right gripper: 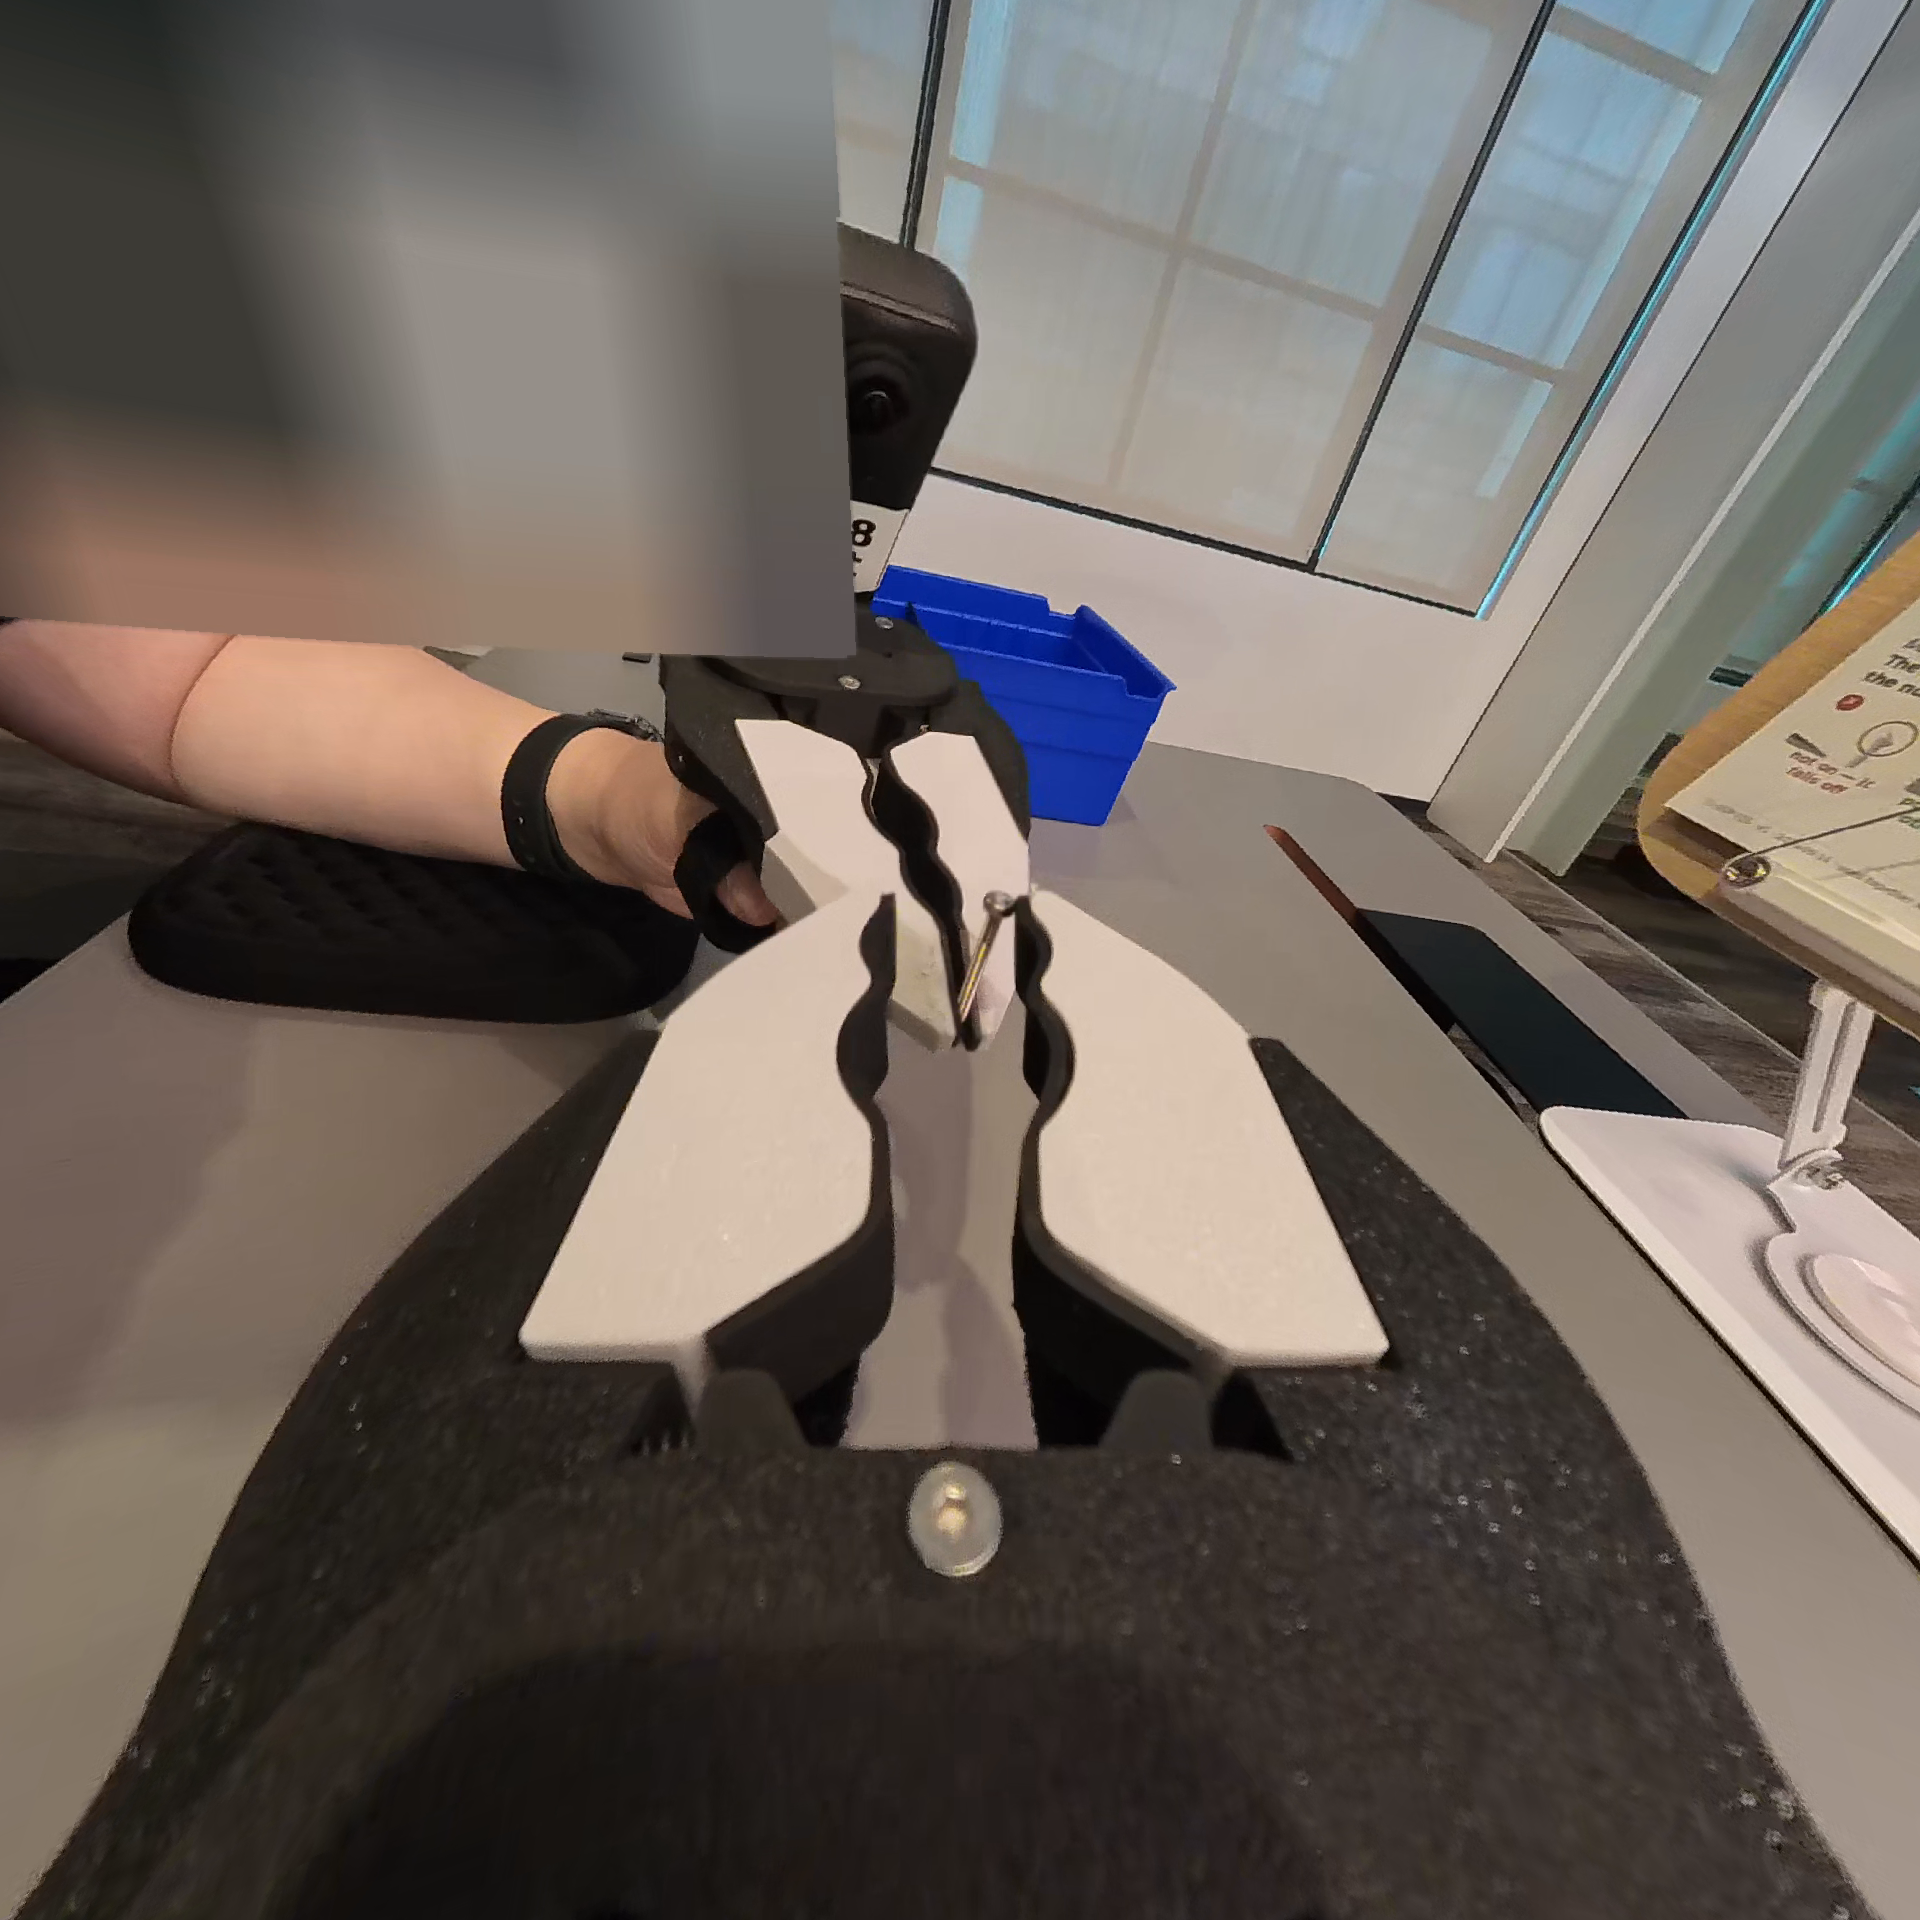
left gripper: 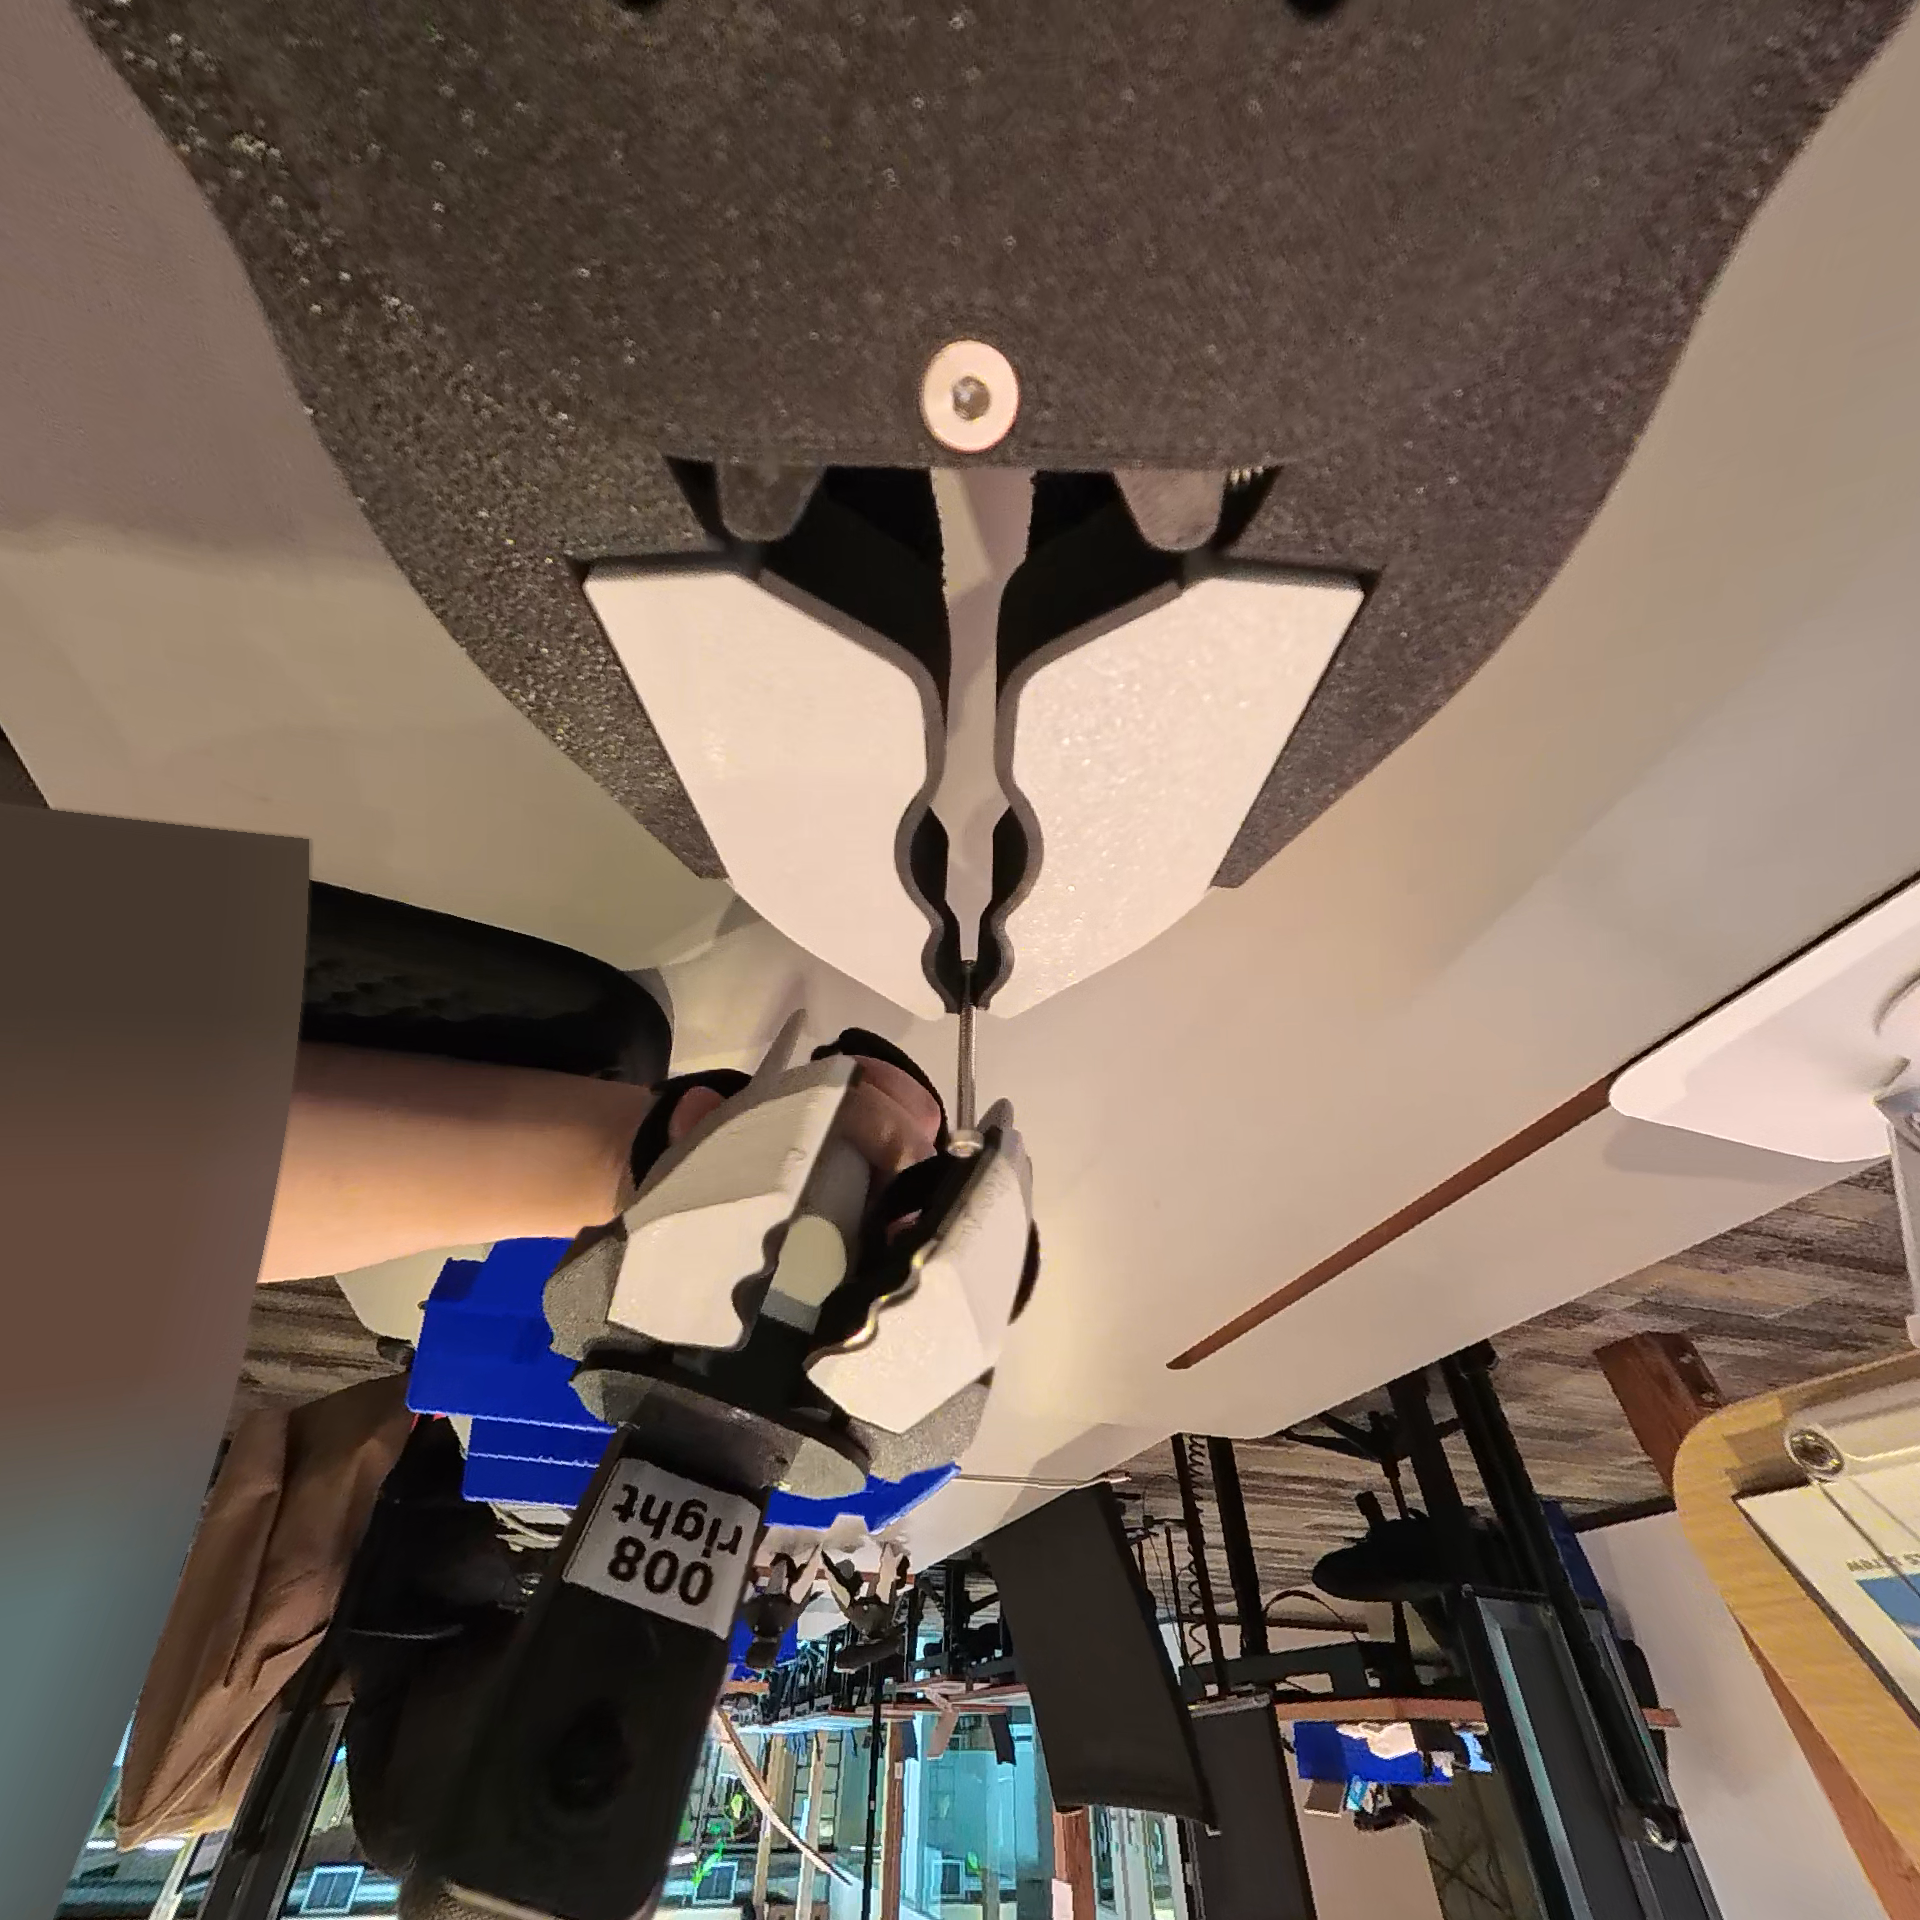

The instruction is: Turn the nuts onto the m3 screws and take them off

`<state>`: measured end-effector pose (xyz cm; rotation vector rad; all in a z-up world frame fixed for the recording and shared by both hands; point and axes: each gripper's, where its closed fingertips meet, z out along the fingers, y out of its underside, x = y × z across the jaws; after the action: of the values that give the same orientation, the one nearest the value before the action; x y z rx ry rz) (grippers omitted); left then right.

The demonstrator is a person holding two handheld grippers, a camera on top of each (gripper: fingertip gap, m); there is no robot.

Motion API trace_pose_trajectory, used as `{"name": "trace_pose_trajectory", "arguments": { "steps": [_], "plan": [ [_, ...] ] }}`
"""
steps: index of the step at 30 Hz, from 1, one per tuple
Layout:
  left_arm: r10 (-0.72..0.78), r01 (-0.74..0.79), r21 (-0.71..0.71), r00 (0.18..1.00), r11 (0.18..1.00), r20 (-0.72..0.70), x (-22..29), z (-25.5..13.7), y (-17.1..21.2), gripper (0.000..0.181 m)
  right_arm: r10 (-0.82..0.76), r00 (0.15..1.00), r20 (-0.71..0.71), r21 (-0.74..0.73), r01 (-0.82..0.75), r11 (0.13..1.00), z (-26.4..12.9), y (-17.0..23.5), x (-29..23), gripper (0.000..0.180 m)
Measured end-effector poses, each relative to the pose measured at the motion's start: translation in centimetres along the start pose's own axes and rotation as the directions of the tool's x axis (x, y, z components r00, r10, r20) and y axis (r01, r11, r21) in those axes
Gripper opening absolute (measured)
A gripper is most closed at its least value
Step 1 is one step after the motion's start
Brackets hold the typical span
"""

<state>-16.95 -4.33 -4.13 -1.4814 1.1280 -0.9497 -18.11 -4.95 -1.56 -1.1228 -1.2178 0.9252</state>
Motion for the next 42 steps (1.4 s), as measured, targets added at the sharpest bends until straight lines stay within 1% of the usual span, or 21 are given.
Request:
{"name": "trace_pose_trajectory", "arguments": {
  "steps": [3, 6, 12, 15, 17, 20, 26, 28, 29, 33, 36, 38, 40, 42],
  "plan": [
    [-0.006, 0.006, 0.007, 1.000, 1.000, 0.004, -0.14, -0.10, -0.10, 0.002, -0.005, 1.000, -0.011, 0.013, 0.005, 1.000, -0.28, -0.23, 0.22, 0.018],
    [-0.004, 0.004, 0.004, 1.000, 1.000, 0.003, -0.10, -0.05, -0.06, 0.002, 0.006, 1.000, -0.028, 0.036, -0.005, 0.999, -0.45, -0.59, 0.56, 0.018],
    [0.002, -0.002, -0.001, 1.000, 1.000, 0.005, -0.02, 0.01, -0.01, 0.002, 0.013, 1.000, 0.005, 0.014, -0.013, 1.000, -0.12, -0.15, 0.11, 0.019],
    [-0.003, 0.003, 0.003, 1.000, 1.000, 0.013, -0.23, -0.10, -0.07, 0.002, 0.016, 1.000, 0.017, 0.018, -0.017, 1.000, -0.52, -0.22, 0.16, 0.013],
    [-0.005, 0.005, 0.005, 1.000, 1.000, 0.010, -0.20, -0.10, -0.07, 0.002, 0.025, 1.000, -0.004, 0.031, -0.025, 0.999, -0.66, -0.42, 0.58, 0.014],
    [0.001, -0.001, -0.002, 1.000, 1.000, 0.005, -0.03, 0.03, 0.04, 0.002, 0.015, 1.000, -0.016, 0.038, -0.014, 0.999, -0.52, -0.71, 0.62, 0.022],
    [-0.002, 0.002, 0.001, 1.000, 1.000, 0.009, -0.14, -0.04, -0.02, 0.002, -0.006, 1.000, 0.013, -0.001, 0.006, 1.000, -0.20, -0.13, 0.01, 0.022],
    [-0.005, 0.005, 0.005, 1.000, 1.000, 0.010, -0.20, -0.10, -0.07, 0.002, 0.000, 1.000, 0.026, 0.015, -0.001, 1.000, -0.46, -0.38, -0.06, 0.015],
    [-0.006, 0.006, 0.006, 1.000, 1.000, 0.009, -0.20, -0.11, -0.08, 0.002, 0.010, 1.000, 0.018, 0.023, -0.010, 1.000, -0.51, -0.49, 0.14, 0.015],
    [0.001, -0.001, 0.000, 1.000, 1.000, 0.001, 0.06, 0.06, 0.01, 0.002, 0.015, 1.000, -0.008, 0.025, -0.014, 1.000, -0.32, -0.42, 0.51, 0.025],
    [0.001, -0.001, 0.000, 1.000, 1.000, 0.005, 0.02, 0.05, -0.02, 0.002, 0.015, 0.999, 0.033, 0.003, -0.015, 1.000, -0.01, -0.07, -0.19, 0.025],
    [-0.004, 0.004, 0.007, 1.000, 1.000, 0.010, -0.15, -0.09, -0.12, 0.002, 0.006, 1.000, 0.021, 0.004, -0.006, 1.000, -0.12, -0.10, -0.08, 0.024],
    [-0.013, 0.013, 0.014, 1.000, 1.000, 0.014, -0.34, -0.22, -0.24, 0.002, 0.007, 0.999, 0.038, 0.016, -0.007, 1.000, -0.38, -0.33, -0.21, 0.017],
    [-0.018, 0.018, 0.012, 1.000, 1.000, 0.012, -0.36, -0.22, -0.19, 0.002, 0.031, 0.999, 0.024, 0.034, -0.032, 0.999, -0.40, -0.57, 0.13, 0.020]
  ]
}}
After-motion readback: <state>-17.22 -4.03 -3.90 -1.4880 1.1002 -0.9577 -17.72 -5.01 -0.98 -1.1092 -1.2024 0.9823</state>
